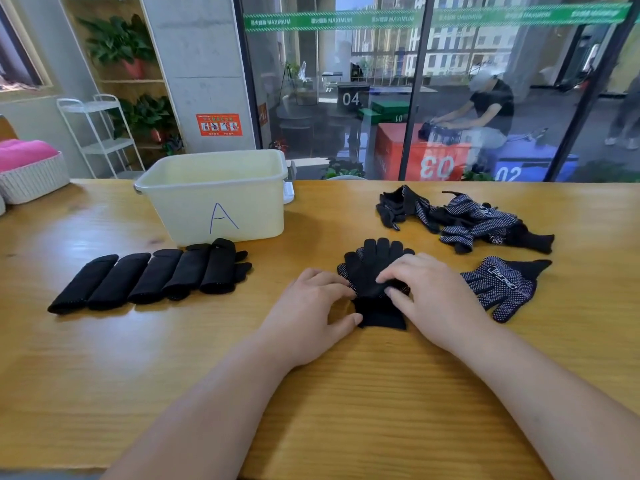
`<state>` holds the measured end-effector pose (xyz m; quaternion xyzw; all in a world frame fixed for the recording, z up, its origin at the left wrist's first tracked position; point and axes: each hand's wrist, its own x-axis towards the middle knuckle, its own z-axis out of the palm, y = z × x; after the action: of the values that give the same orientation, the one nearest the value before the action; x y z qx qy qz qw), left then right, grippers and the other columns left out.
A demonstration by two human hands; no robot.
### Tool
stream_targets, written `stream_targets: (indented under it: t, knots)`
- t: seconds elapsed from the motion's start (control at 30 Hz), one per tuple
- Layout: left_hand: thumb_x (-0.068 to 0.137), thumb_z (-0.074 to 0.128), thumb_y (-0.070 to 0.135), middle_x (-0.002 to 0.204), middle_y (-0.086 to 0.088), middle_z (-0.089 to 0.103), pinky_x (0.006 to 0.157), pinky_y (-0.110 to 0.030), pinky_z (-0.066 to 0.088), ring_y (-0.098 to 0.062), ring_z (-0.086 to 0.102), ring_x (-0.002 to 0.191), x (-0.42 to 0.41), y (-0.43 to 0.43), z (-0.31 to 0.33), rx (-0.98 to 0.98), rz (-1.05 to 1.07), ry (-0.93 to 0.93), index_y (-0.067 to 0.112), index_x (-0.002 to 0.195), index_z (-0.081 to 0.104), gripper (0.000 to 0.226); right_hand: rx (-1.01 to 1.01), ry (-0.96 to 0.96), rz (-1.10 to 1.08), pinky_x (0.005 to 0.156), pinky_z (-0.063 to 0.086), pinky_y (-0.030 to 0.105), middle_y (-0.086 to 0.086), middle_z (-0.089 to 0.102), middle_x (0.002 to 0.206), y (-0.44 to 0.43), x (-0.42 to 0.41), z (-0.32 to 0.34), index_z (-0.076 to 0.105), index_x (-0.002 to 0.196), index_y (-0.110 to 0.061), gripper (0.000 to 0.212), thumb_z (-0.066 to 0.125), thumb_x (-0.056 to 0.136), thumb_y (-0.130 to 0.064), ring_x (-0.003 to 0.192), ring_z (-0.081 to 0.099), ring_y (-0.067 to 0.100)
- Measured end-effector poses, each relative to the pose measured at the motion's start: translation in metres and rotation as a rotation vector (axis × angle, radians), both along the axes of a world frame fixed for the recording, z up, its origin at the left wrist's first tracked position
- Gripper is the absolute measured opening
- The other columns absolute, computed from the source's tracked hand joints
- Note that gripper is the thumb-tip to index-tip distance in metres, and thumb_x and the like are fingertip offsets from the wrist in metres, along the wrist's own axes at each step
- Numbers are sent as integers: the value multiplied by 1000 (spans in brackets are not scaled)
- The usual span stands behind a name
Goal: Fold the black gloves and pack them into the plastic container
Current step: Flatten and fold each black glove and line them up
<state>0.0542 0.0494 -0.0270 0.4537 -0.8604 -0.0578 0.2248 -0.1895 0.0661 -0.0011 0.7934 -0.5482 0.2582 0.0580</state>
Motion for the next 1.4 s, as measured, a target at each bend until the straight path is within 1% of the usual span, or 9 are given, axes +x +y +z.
stream_targets:
  t: [0.13,0.27,0.33,0.5,0.67,0.77,0.9,1.2,1.4]
  knots:
    - [97,64,62,132,25,59,111,-37,43,-7,44,128,-2,1,0,-23,7,0,37,128,72,41,-68,-28,-81,77,53,35,-13,71,103,-6,6,1,78,109,-30,14,72,98,-24,99,65,14]
    - [96,62,64,129,25,60,107,-37,44,-7,46,122,-2,1,0,-25,7,2,38,128,73,42,-197,-280,-200,85,57,37,-8,77,100,-28,-1,20,82,103,-28,14,76,93,-19,89,70,18]
    - [97,60,66,130,25,61,107,-36,44,-7,46,122,-2,2,0,-25,5,-7,38,128,73,44,-243,-312,-176,88,57,38,-8,77,100,-27,-3,25,82,103,-25,14,76,93,-16,90,69,16]
    - [97,54,71,131,24,62,108,-37,46,-8,47,122,-3,5,6,-11,14,-12,38,130,74,51,-146,-118,-35,84,54,37,-13,75,102,1,0,0,79,105,-27,16,78,92,-17,99,66,15]
    - [94,60,72,136,24,61,111,-34,43,-6,45,127,-5,9,10,-1,41,-34,38,135,69,54,-74,-16,-61,74,56,41,-15,73,96,14,-1,-19,77,104,-31,16,79,92,-21,96,66,16]
    - [93,64,71,128,25,61,110,-30,41,-5,45,126,-6,13,14,8,69,-18,37,132,65,52,-93,40,-64,72,56,38,-15,72,97,20,4,-15,77,104,-30,15,78,91,-22,96,66,15]
    - [90,74,64,114,24,44,102,-23,37,-1,40,113,-8,18,19,56,131,57,34,130,56,53,-107,94,-32,79,57,39,-15,72,102,29,9,-15,76,105,-27,13,72,93,-29,97,65,14]
    - [85,79,65,110,27,43,103,-25,40,-2,44,116,-8,19,20,101,151,91,34,127,51,59,-143,-56,-56,70,58,37,-11,71,96,34,7,-20,75,101,-22,7,75,96,-18,86,68,15]
    - [84,79,64,113,27,45,101,-22,37,-1,43,117,-8,18,18,103,154,102,35,127,50,60,-134,-24,-57,67,55,33,-12,70,91,36,7,-22,75,97,-24,7,78,94,-19,82,66,12]
